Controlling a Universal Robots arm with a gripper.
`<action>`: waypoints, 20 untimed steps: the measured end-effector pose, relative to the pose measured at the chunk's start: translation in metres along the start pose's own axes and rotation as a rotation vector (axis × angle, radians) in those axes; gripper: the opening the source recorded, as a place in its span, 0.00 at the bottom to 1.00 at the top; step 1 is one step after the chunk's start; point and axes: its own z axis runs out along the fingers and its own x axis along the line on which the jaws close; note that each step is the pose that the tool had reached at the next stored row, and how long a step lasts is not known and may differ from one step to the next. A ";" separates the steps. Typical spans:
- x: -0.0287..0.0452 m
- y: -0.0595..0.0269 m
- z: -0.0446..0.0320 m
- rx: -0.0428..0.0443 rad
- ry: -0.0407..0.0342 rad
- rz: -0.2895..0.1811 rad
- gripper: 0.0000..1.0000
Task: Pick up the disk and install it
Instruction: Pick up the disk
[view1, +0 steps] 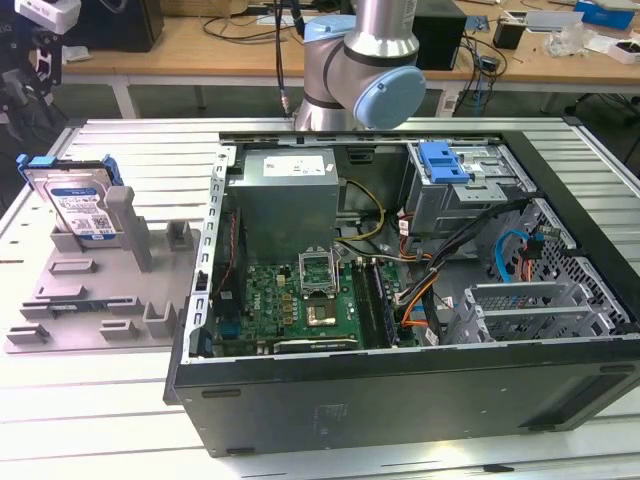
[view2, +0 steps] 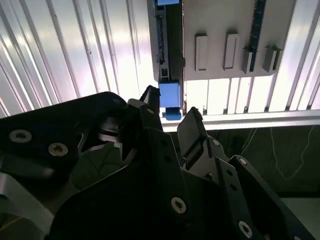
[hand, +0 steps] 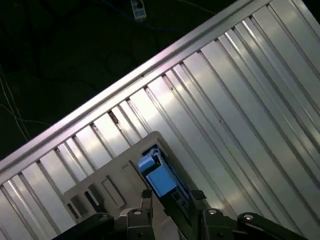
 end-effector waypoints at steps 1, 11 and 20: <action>0.0000 0.0000 0.0001 0.0002 0.0010 -0.022 0.42; -0.0001 0.0000 0.0003 0.0022 0.0089 -0.192 0.42; -0.0001 0.0001 0.0004 0.0056 0.0179 -0.392 0.42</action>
